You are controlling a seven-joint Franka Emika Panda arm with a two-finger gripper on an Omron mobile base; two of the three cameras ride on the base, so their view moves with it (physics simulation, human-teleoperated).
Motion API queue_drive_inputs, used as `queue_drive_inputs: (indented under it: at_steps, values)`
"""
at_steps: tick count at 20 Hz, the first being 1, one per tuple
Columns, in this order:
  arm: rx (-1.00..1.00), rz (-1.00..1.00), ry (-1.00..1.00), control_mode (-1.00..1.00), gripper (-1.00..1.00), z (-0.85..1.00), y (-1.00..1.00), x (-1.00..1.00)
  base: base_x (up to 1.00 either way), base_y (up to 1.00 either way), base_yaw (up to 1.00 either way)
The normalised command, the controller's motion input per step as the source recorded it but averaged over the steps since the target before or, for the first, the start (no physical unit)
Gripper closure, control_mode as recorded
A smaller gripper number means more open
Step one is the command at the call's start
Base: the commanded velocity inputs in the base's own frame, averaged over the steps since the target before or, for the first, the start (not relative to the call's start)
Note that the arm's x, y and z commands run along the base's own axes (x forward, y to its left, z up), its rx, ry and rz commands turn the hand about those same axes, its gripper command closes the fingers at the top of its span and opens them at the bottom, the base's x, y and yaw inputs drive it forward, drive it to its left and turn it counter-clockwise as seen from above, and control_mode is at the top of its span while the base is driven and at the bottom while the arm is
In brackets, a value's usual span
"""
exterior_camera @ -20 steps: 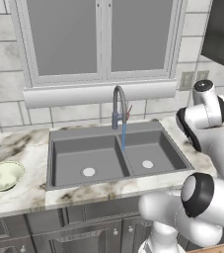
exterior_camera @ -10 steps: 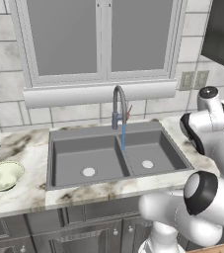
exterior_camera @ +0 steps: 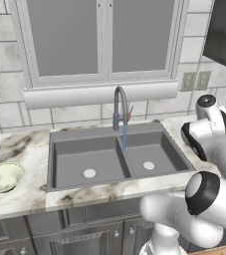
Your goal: Rinse each bowl for a few seconds and place them down in the sink or on the counter.
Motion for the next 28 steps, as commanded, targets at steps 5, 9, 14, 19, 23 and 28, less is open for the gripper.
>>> queue_drive_inputs:
  at_steps: [5, 9, 14, 19, 23, 28]
  values:
    - [-0.08, 0.04, 0.0, -1.0, -1.0, -0.17, -0.02, 0.07, 0.0, 0.0, 0.0]
    - [-0.04, 0.04, 0.0, -1.0, -1.0, -0.13, -0.12, 0.1, 0.0, 0.0, 0.0]
    - [0.0, 0.03, 0.01, -1.0, -1.0, -0.04, -0.13, 0.01, 0.0, 0.0, 0.0]
    - [0.0, 0.03, 0.01, -1.0, -1.0, -0.05, -0.1, 0.01, 0.0, 0.0, 0.0]
    - [0.0, 0.03, 0.02, -1.0, -1.0, -0.03, -0.11, 0.06, 0.0, 0.0, 0.0]
    - [0.0, 0.03, 0.04, -1.0, -1.0, -0.06, -0.15, 0.11, 0.0, 0.0, 0.0]
